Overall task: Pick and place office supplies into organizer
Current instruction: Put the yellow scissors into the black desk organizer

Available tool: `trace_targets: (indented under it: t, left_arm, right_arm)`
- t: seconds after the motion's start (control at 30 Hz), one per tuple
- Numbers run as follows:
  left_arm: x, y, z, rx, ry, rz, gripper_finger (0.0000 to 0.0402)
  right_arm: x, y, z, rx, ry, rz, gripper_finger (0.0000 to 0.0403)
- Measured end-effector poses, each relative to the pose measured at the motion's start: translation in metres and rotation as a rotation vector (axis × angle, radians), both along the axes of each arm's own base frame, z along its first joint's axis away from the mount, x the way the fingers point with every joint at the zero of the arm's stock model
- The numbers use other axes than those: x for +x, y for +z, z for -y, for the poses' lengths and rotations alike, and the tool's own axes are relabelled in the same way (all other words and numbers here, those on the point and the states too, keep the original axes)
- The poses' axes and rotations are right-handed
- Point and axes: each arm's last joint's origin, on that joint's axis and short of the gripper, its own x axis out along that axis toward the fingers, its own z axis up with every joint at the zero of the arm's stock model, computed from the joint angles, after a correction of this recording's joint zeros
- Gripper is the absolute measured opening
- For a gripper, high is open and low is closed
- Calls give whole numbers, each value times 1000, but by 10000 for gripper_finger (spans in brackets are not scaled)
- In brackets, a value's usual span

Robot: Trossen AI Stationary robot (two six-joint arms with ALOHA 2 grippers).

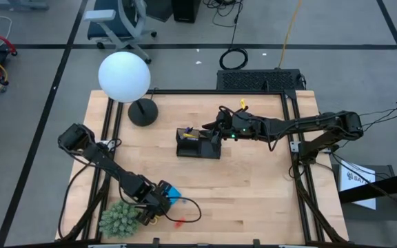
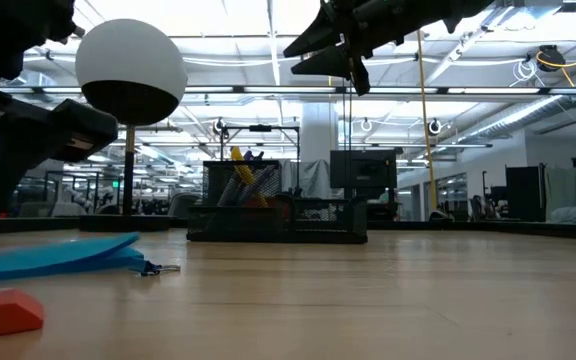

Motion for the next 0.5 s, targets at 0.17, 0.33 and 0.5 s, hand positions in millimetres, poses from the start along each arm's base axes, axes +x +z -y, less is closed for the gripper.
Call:
trace_targets:
  t: [0.17,0.33,0.5]
  left_arm:
    - [-6,6,-2,24,60,-47,268]
    - [-7,13,1,28,67,-55,263]
    - [-7,14,3,16,87,-64,246]
  right_arm:
    - [0,0,0,0,0,0,128]
    - [0,0,0,0,0,-6,126]
    - [0,-1,0,0,-1,-8,126]
